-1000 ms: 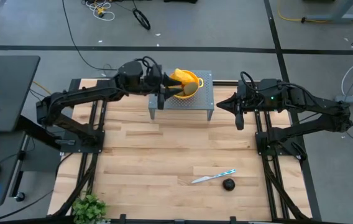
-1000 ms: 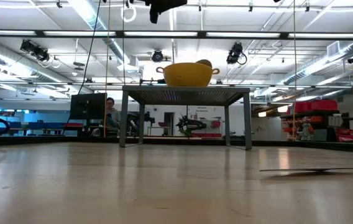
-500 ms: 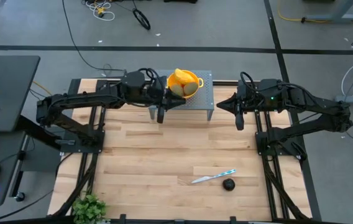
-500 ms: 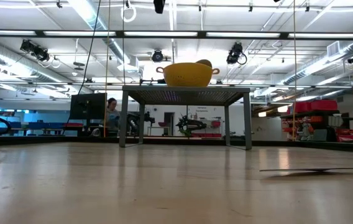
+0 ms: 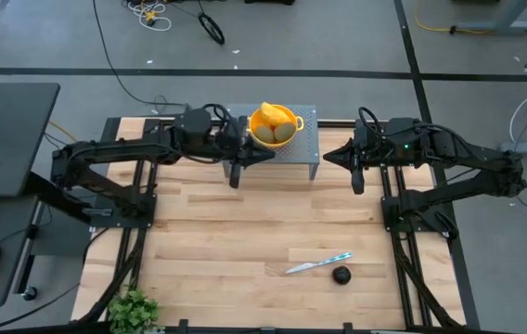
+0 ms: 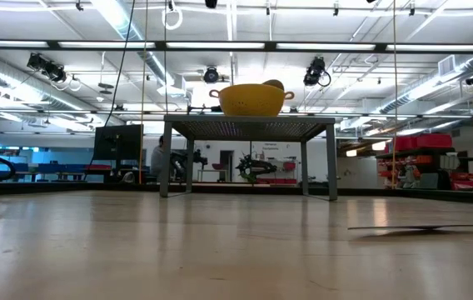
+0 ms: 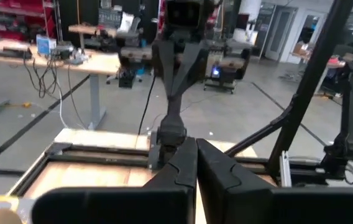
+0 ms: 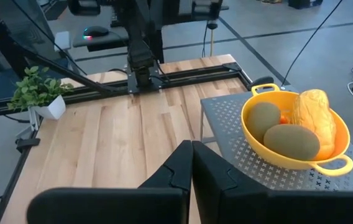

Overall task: Pick & Place Fruit
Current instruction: Put the black plum into the yellow strainer bowl on the shelf

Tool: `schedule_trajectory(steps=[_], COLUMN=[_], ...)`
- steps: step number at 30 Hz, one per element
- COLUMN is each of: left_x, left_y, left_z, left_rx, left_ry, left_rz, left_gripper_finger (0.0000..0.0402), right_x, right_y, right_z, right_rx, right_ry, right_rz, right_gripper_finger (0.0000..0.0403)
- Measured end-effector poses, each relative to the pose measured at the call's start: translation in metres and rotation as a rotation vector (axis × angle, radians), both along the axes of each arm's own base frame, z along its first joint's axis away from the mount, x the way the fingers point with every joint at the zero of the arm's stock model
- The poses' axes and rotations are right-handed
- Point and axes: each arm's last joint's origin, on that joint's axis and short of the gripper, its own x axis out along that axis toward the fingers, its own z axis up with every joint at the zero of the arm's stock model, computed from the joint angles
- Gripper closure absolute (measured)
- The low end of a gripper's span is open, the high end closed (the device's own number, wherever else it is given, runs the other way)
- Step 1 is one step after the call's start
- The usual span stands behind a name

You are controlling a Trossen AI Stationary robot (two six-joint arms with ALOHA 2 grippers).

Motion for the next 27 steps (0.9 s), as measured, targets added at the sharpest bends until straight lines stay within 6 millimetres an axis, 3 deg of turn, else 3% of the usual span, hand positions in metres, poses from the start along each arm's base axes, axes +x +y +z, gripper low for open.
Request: schedule_trajectory(steps=[13, 21, 27], left_x=[-0.032, -0.057, -0.065], left_y=[-0.006, -0.009, -0.01], left_z=[0.018, 0.033, 0.036], left_rx=[0.072, 0.081, 0.102], left_ry=[0.011, -0.018, -0.027], left_rz=[0.014, 0.046, 0.065], left_gripper_finger=[0.039, 0.0395, 0.039], right_x=[0.021, 0.037, 0.043], right_y=[0.017, 0.041, 0.063], right_z=[-0.007, -0.018, -0.025], right_rx=[-0.015, -0.018, -0.024], right_ry=[0.019, 0.077, 0.111], right_rz=[0.091, 0.197, 0.29], right_gripper_finger=[0.0385, 0.0385, 0.0385])
